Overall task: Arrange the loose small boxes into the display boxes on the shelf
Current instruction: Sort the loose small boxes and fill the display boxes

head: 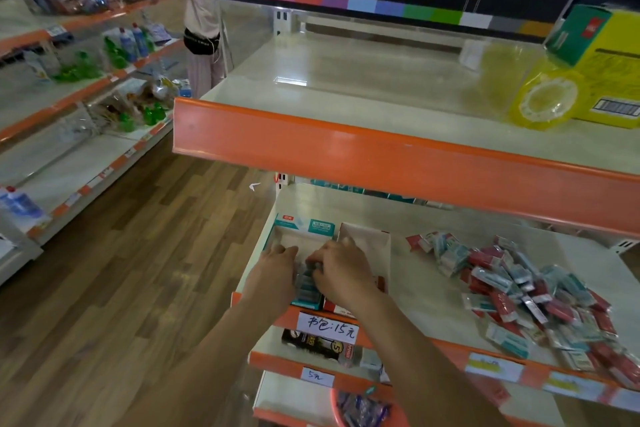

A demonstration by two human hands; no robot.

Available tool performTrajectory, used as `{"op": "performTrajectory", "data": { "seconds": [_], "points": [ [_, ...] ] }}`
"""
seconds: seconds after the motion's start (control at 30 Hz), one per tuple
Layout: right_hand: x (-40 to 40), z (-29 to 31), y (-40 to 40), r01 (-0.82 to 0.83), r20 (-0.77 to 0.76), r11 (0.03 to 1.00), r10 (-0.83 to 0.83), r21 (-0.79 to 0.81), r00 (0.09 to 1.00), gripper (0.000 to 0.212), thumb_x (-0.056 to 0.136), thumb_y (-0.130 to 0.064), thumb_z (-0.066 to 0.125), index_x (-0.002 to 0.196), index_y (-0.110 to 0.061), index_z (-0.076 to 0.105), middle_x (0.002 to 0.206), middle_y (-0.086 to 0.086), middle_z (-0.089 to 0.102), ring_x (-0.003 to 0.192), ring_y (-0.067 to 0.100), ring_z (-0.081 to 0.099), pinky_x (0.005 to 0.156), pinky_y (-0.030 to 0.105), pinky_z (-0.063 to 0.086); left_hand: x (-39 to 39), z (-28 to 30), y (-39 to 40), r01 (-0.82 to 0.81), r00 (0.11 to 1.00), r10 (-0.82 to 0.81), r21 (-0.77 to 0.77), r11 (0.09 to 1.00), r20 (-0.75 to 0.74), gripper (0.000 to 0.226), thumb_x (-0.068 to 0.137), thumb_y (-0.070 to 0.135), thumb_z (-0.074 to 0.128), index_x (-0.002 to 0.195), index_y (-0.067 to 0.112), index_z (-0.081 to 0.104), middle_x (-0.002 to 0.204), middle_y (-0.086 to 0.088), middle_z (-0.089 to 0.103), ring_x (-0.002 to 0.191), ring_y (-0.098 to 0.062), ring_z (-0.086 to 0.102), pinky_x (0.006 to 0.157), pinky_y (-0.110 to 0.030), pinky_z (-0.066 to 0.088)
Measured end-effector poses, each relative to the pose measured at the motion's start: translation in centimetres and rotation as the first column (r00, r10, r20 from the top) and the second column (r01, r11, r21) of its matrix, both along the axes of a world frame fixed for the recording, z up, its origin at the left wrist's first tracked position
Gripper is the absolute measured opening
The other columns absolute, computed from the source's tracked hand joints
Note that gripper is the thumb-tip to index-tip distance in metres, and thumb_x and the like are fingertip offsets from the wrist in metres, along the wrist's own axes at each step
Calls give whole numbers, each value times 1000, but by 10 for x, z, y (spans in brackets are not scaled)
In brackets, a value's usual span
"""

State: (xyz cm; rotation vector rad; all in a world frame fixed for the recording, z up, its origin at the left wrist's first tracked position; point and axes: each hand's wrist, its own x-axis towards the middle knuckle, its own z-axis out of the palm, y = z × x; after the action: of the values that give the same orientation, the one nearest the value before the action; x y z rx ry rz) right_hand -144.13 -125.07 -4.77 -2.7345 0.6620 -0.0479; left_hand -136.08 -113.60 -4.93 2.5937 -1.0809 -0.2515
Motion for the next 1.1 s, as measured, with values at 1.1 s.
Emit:
{"op": "performTrajectory", "data": {
  "seconds": [1.1],
  "points": [
    [-98,-20,-71,307,354,884,-429,352,831,12,94,-11,54,103,-9,62,89,9,55,69,10,53,61,21,44,-105,13,-101,256,967,-242,-281,925,83,46,86,15,51,131,15,46,137,-5,45,126,-24,37,86,-41,48]
  ]
}}
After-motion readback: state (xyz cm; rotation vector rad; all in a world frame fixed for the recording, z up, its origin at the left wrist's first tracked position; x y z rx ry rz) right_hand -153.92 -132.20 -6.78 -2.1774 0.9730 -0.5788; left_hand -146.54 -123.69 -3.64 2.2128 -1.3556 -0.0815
